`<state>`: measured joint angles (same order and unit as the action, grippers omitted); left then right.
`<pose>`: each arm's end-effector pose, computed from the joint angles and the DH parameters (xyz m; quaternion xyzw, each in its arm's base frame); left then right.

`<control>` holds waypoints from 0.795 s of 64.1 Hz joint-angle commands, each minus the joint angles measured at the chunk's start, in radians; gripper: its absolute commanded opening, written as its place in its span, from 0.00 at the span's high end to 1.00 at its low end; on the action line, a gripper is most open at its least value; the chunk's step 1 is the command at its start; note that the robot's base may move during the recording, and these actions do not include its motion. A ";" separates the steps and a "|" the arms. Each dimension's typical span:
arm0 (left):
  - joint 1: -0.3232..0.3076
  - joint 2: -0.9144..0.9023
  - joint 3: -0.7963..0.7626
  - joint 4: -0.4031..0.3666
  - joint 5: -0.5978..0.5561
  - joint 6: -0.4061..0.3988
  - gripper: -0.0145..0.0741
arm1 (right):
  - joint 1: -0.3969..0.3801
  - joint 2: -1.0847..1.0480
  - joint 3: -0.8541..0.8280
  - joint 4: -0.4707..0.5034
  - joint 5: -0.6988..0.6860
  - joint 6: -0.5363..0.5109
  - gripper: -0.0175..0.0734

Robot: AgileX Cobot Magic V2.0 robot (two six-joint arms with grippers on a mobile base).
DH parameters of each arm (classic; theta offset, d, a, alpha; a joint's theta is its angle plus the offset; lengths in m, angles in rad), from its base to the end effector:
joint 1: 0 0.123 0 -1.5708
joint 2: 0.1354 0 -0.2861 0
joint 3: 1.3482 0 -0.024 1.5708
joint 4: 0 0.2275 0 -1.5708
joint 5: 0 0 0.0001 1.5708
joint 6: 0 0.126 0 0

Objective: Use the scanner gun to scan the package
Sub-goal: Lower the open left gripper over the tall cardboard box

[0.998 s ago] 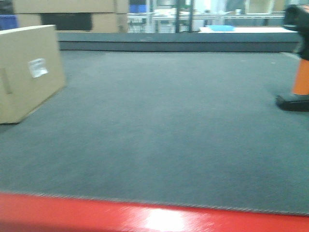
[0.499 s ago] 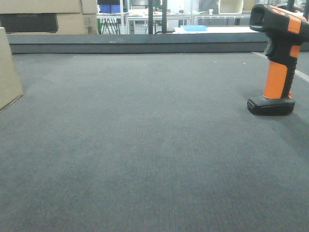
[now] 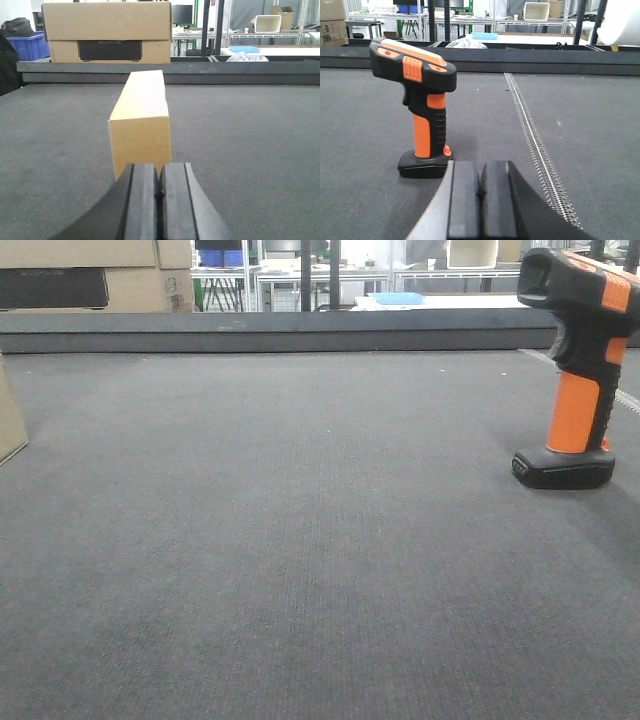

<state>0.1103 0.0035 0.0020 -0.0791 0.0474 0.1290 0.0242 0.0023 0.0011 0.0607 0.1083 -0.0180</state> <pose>0.0670 0.0069 0.2093 -0.0196 0.6945 0.0563 0.7170 0.0672 0.0025 0.2021 0.0042 0.7156 0.0256 0.6980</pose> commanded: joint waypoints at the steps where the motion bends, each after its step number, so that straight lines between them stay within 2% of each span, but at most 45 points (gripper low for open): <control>1: -0.003 -0.003 -0.002 -0.008 -0.012 0.000 0.96 | -0.001 -0.002 -0.001 -0.010 -0.021 0.001 0.97; 51: -0.003 -0.003 -0.002 -0.008 -0.012 0.000 0.96 | -0.001 -0.002 -0.001 -0.010 -0.021 0.001 0.97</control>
<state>0.1103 0.0035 0.0020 -0.0791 0.0474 0.1290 0.0242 0.0023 0.0011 0.0607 0.1083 -0.0180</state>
